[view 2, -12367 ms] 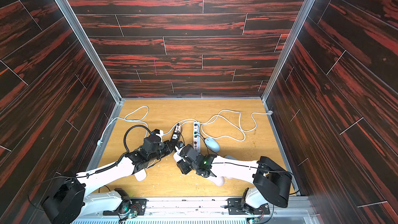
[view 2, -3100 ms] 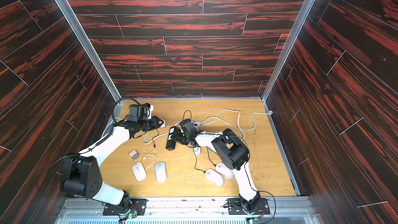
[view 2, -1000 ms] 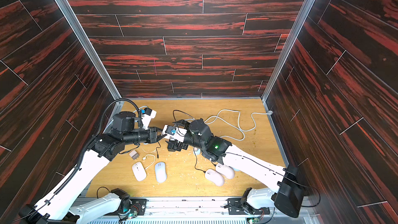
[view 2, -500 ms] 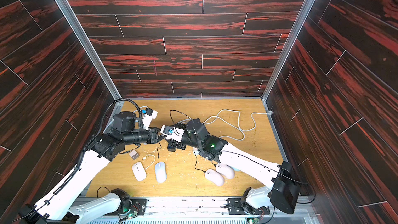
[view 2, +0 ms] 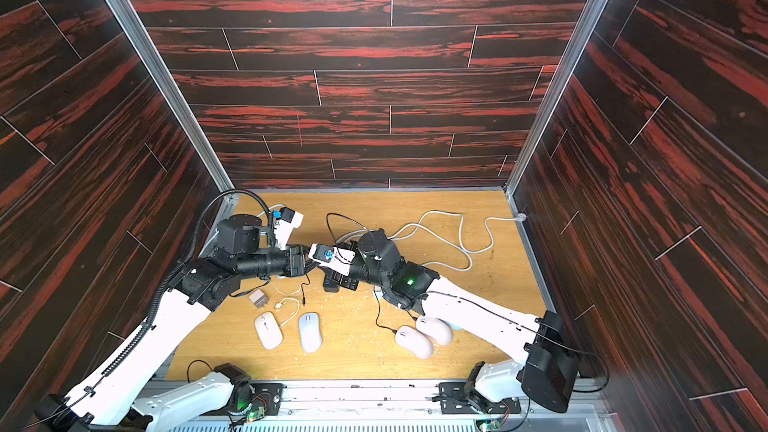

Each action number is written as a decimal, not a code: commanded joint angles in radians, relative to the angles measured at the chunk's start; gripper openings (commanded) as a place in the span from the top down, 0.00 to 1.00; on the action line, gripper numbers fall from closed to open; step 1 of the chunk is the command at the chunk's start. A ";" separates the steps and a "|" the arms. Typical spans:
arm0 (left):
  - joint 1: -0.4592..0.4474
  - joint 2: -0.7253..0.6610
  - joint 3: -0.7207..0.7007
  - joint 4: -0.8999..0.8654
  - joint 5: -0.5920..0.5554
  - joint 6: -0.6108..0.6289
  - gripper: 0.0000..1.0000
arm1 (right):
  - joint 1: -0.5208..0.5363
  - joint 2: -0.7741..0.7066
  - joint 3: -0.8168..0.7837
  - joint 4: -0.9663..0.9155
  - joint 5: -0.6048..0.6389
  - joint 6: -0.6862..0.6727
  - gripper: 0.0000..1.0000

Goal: Unplug the wireless mouse
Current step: Remove the power cord from the plug.

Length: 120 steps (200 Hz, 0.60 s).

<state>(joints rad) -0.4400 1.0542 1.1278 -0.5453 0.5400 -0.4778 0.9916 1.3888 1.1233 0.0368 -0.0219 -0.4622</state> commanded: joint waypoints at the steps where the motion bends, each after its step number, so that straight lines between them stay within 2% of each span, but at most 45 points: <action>1: -0.006 -0.062 0.018 0.026 -0.060 0.003 0.41 | 0.002 -0.020 0.005 0.007 0.005 0.020 0.78; 7: -0.004 -0.072 0.014 0.034 -0.075 0.000 0.35 | 0.002 -0.022 0.003 0.008 0.003 0.022 0.78; 24: -0.004 -0.103 0.003 0.054 -0.128 -0.014 0.35 | 0.002 -0.027 0.001 0.006 -0.002 0.026 0.78; 43: -0.005 -0.128 -0.005 0.068 -0.178 -0.024 0.43 | 0.003 -0.029 -0.001 0.000 -0.004 0.030 0.79; 66: -0.005 -0.124 -0.007 0.066 -0.184 -0.028 0.51 | 0.004 -0.031 -0.003 -0.002 -0.010 0.033 0.79; 112: -0.004 -0.088 -0.007 0.058 -0.169 -0.031 0.56 | 0.006 -0.033 -0.003 -0.003 -0.018 0.033 0.81; 120: -0.004 -0.083 -0.006 0.055 -0.168 -0.031 0.59 | 0.007 -0.033 -0.002 -0.006 -0.019 0.032 0.81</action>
<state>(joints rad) -0.4408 0.9619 1.1271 -0.4854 0.3801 -0.5064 0.9928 1.3872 1.1229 0.0257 -0.0265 -0.4450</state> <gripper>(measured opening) 0.441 0.447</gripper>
